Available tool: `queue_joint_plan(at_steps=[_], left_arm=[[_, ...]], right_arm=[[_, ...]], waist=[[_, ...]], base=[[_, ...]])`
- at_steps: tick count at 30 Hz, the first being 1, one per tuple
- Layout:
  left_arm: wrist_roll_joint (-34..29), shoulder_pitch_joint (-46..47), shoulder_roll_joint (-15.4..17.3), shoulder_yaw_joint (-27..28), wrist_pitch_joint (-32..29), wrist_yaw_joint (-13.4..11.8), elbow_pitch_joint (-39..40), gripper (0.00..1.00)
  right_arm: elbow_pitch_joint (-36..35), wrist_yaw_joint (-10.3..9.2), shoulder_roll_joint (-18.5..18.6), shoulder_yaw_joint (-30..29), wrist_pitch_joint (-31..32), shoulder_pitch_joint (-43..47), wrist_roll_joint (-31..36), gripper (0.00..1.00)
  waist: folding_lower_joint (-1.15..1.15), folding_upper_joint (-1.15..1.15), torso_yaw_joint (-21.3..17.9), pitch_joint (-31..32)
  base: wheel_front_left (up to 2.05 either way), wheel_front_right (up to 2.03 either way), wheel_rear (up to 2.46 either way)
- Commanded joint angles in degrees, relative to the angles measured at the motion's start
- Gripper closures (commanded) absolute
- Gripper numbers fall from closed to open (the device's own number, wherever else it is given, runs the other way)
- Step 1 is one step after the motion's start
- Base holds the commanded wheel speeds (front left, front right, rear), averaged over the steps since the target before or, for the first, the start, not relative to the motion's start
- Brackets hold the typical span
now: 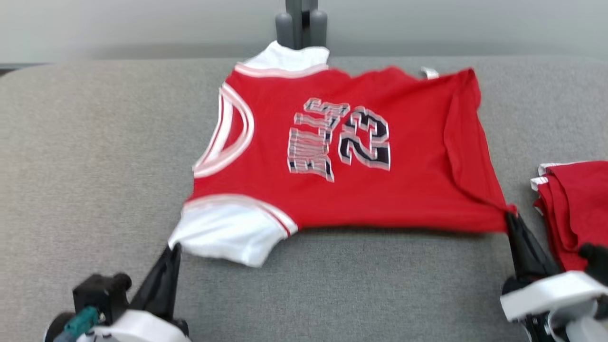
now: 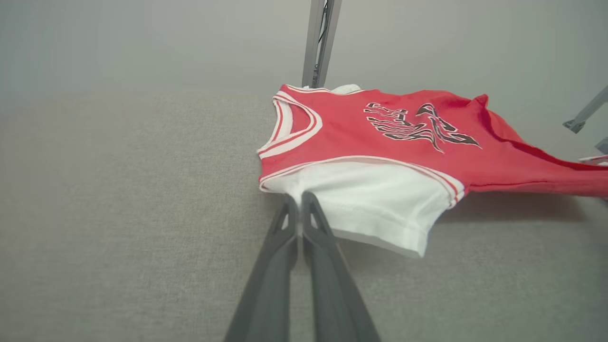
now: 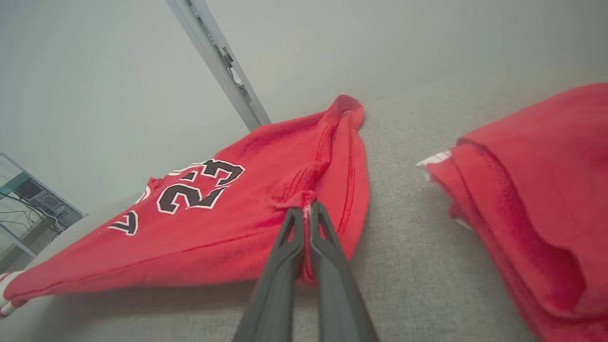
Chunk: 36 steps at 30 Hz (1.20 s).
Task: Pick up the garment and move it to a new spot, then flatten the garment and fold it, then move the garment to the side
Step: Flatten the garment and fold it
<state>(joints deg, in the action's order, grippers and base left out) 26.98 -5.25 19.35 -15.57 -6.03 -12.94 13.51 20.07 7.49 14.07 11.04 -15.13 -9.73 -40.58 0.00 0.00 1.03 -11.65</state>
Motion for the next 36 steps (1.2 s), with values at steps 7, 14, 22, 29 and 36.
queue_joint_plan(at_steps=[7,14,22,29,36], left_arm=[[1.08,-10.95,2.93,-0.31,-8.23,-4.62,10.39,1.00],[1.93,-17.52,5.14,-0.24,-13.64,-7.10,17.15,1.00],[2.74,-17.06,6.66,-0.25,-16.63,-6.71,19.02,1.00],[2.29,-11.24,8.39,0.16,-17.34,-4.14,16.95,1.00],[3.38,-0.49,8.35,1.10,-17.09,-1.15,12.16,1.00]], right_arm=[[-8.28,0.01,-2.19,-5.94,5.88,12.84,6.23,1.00],[-17.14,0.01,-7.35,-12.78,13.82,23.43,11.53,1.00],[-22.68,0.01,-10.37,-16.42,20.67,26.33,13.37,1.00],[-24.18,0.01,-10.94,-16.47,23.38,23.17,13.91,1.00],[-24.35,0.01,-11.06,-15.81,24.44,15.50,14.25,1.00]], waist=[[0.00,0.00,1.84,4.62],[0.00,0.00,1.90,5.22],[0.00,0.00,0.68,3.79],[0.00,0.00,-0.54,1.09],[0.00,0.00,-2.44,-4.02]], base=[[0.00,0.00,0.00],[0.00,0.00,0.00],[0.00,0.00,0.00],[0.00,0.00,0.00],[0.00,0.00,0.00]])
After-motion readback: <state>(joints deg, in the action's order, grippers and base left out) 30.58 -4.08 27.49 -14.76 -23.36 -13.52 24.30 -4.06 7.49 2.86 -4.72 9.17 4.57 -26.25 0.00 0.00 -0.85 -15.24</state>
